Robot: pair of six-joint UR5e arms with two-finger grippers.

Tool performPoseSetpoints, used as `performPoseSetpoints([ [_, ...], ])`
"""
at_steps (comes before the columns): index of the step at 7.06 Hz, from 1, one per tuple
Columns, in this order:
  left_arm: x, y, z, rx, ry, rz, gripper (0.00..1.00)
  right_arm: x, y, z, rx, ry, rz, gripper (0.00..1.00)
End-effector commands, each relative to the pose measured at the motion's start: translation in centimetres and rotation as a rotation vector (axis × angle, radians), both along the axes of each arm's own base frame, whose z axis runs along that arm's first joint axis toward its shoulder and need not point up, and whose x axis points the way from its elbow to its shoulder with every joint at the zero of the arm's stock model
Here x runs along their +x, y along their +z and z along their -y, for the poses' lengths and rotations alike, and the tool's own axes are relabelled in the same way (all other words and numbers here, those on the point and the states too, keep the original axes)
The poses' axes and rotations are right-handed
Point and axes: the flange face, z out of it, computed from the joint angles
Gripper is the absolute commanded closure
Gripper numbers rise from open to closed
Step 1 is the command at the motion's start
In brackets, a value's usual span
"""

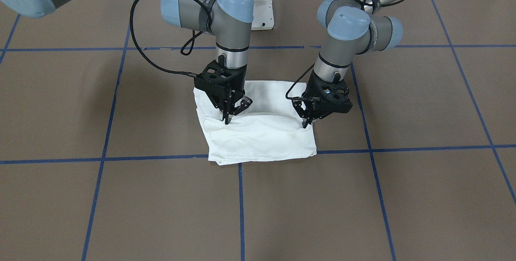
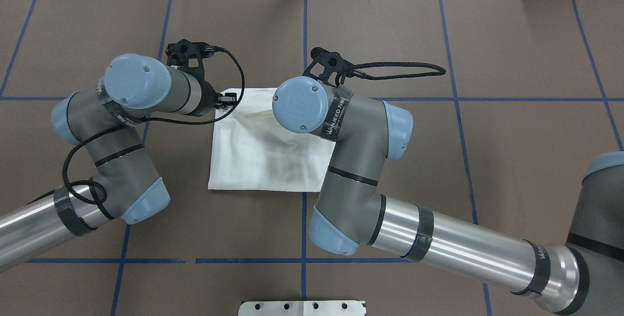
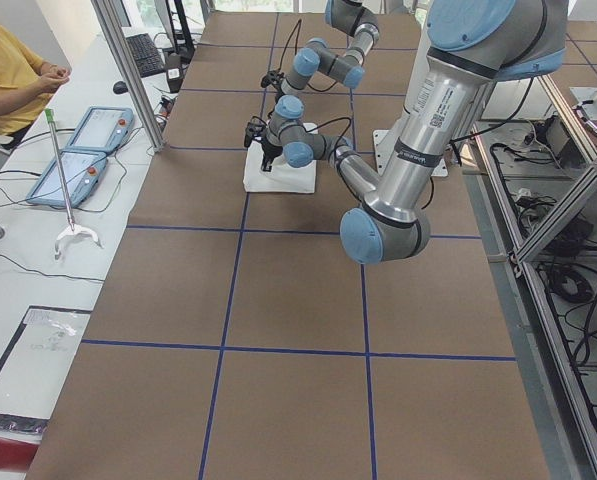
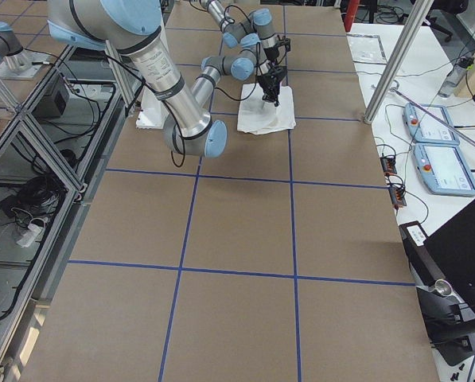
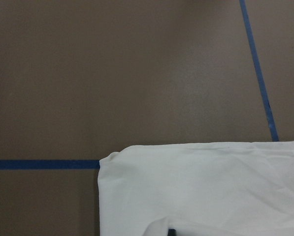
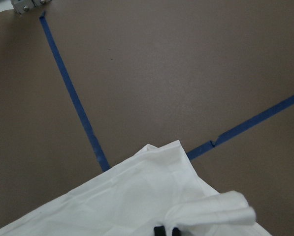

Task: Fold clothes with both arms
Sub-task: 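Fold the held edge with both grippers toward the far edge of the shirt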

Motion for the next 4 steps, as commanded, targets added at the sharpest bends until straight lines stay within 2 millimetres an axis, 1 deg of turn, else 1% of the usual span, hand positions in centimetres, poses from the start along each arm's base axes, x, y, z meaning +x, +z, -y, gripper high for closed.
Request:
performPoseSetpoints([
  [1,2.12,3.07,1.55,0.015,0.005,-0.007,1.0,-2.09,2.46,1.34,0.004,-0.007,-0.015,1.0],
  [2,2.18,2.71,1.58,0.018,0.006,-0.014,1.0,-2.43,2.79,1.52,0.009,-0.006,-0.005,1.0],
  [3,2.07,2.53,1.5,0.02,0.006,-0.017,0.97,-2.44,2.63,1.52,0.011,-0.006,-0.001,1.0],
  [4,1.92,2.25,1.46,0.022,0.009,-0.022,0.56,-2.43,2.41,1.53,0.022,-0.004,0.019,0.41],
])
